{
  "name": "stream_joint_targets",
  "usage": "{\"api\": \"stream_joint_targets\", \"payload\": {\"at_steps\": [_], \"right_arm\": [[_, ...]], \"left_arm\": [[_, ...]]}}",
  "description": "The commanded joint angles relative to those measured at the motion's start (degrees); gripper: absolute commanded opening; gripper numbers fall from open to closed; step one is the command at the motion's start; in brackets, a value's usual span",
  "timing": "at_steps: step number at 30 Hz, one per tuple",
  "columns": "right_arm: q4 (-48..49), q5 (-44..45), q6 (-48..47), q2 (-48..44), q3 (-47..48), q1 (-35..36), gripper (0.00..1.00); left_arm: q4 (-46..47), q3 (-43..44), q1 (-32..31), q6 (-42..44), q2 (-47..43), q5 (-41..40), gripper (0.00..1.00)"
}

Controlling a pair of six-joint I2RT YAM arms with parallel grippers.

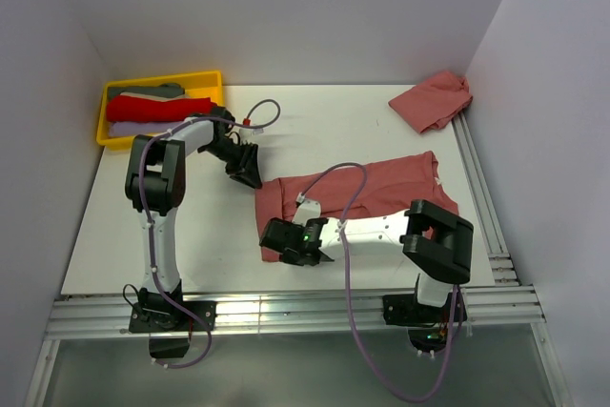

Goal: Roll the t-shirts
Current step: Roll the tshirt

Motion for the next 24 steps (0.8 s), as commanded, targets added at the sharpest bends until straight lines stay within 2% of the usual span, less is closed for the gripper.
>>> {"api": "stream_joint_targets", "payload": {"at_steps": [1,7,10,16,17,22,24], "right_arm": [[-4.7,3.1,-1.2,-0.3,1.1,-1.3,0.09],[-6.6,3.0,-2.8,-0.5,2.0,-1.7,0.33],[-9.5,4.3,-2.4,-2.7,2.9,-1.0,0.43],[-12.9,7.9,-7.2,-5.6,9.3,0.6,0.48],[-13.3,8.6,-8.1,-5.0,12.7,0.5,0.49],[-15.9,9.7,-15.3,4.8,26.9,-1.8,0.49],[-14.3,9.2,-17.7,9.0,29.5,-3.4,0.49]], "left_arm": [[0.7,1.5,-0.1,1.3,-2.6,-1.1,0.39],[0.4,1.3,0.3,2.6,-4.8,-0.3,0.54],[0.4,1.5,0.6,2.1,-5.8,0.5,0.57],[-0.2,1.6,2.6,2.2,-7.0,3.7,0.58],[-0.2,1.3,3.0,2.2,-7.3,4.3,0.58],[1.4,-0.8,5.2,0.3,-9.3,7.0,0.58],[2.0,-1.3,5.3,-0.4,-9.4,7.3,0.58]]}}
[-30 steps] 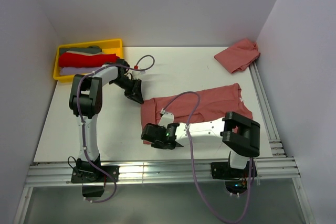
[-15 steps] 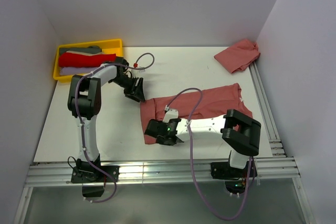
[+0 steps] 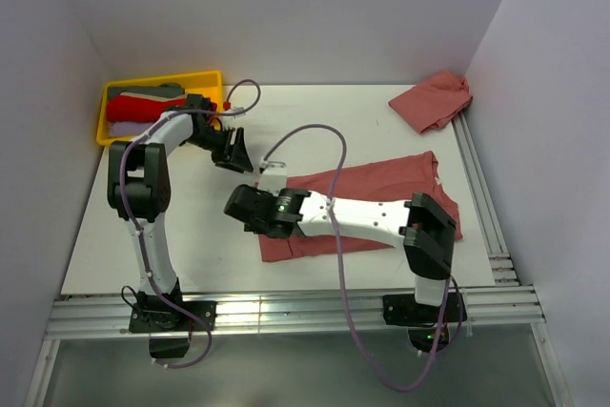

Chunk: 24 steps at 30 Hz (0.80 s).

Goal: Roll the t-shirts
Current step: Roll the tshirt

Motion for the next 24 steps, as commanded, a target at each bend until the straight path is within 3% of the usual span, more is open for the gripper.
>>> {"api": "stream_joint_targets", "payload": {"at_steps": [1,7,11,19,24], "right_arm": [[0.1,2.3,-6.3,6.1,5.2,-3.0,0.48],[10.5,-1.7,-8.5,10.5,2.0,-9.3,0.38],[18.8,-8.0,-9.5,13.2,-2.6,-12.3,0.37],[12.6,-8.6,-7.9,18.5,1.4,-13.1,0.38],[8.5,-5.2,-5.9,13.3,0.8,-12.8,0.43]], "left_arm": [[1.9,-1.1,0.1,-1.5,-3.2,3.6,0.57],[3.0,-1.5,1.9,-3.1,-2.6,5.0,0.56],[2.0,-1.8,2.2,-1.6,-2.2,5.9,0.56],[0.6,-2.3,2.2,1.2,-1.5,8.0,0.56],[0.4,-3.3,2.2,2.4,-2.6,8.3,0.57]]}}
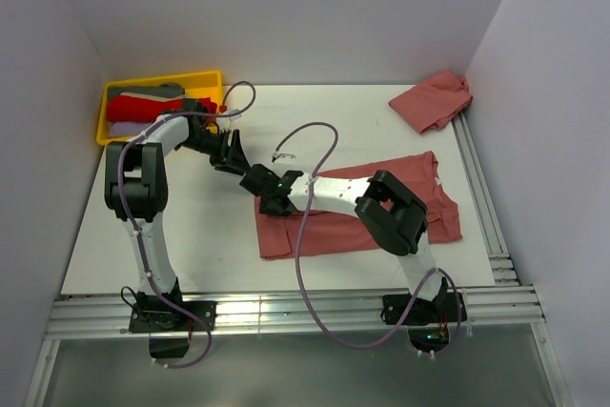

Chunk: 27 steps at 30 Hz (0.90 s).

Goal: Roll the t-shirts
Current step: Roll the tshirt

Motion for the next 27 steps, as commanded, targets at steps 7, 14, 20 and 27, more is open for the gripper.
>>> {"api": "stream_joint_targets", "payload": {"at_steps": [7,14,20,27], "right_arm": [[-12.5,9.2,3.2,-6.4,7.3,4.5,0.49],[-18.7,10.4,5.0,-0.6,15.6,9.6,0.50],[-19.4,9.7,7.5,3.6,16.2,11.2,0.50],[-22.5,11.3,9.8,5.6,16.5,12.5,0.54]], "left_arm": [[1.0,-3.3,-0.1,2.8,-2.3,3.2,0.57],[4.5,-7.0,-0.3,0.9,-2.8,2.7,0.59],[7.5,-9.8,-1.6,-0.2,-3.3,3.3,0.63],[9.7,-10.6,-3.7,-1.3,-1.8,3.5,0.64]]}}
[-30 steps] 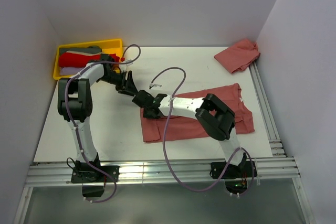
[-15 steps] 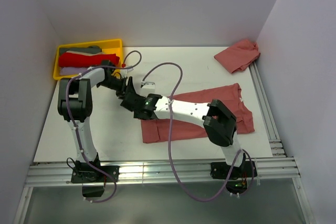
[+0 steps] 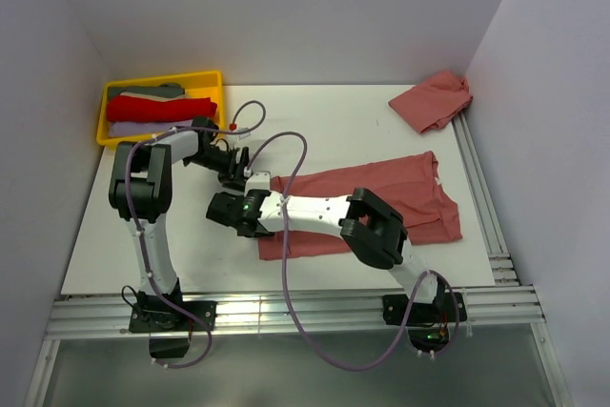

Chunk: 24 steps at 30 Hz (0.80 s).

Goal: Roll the t-shirts
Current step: Roll the tshirt

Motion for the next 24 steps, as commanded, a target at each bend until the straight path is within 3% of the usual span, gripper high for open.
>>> {"api": "stream_joint_targets", "payload": {"at_steps": [1,10,20,23,24], "right_arm": [[-4.0,3.8,2.6,0.1,1.6,1.1,0.56],[-3.7,1.1,3.6,2.0,0.1,1.9,0.57],[-9.1,-0.3,5.5,6.2,1.9,2.0,0.56],[-8.4,-1.0,5.0,6.3,1.8,2.0,0.46],[-7.7,-1.4,4.6,6.2,1.3,2.1,0.37]], "left_arm": [[3.4,-0.6,-1.3,-0.9,-1.5,2.3,0.64],[5.2,0.0,-3.0,-2.7,0.7,-0.1,0.61],[5.5,2.0,-3.5,-4.4,3.3,-3.6,0.30],[5.4,2.4,-3.6,-4.5,2.9,-5.1,0.19],[5.3,2.5,-3.6,-4.4,2.9,-5.8,0.16]]}}
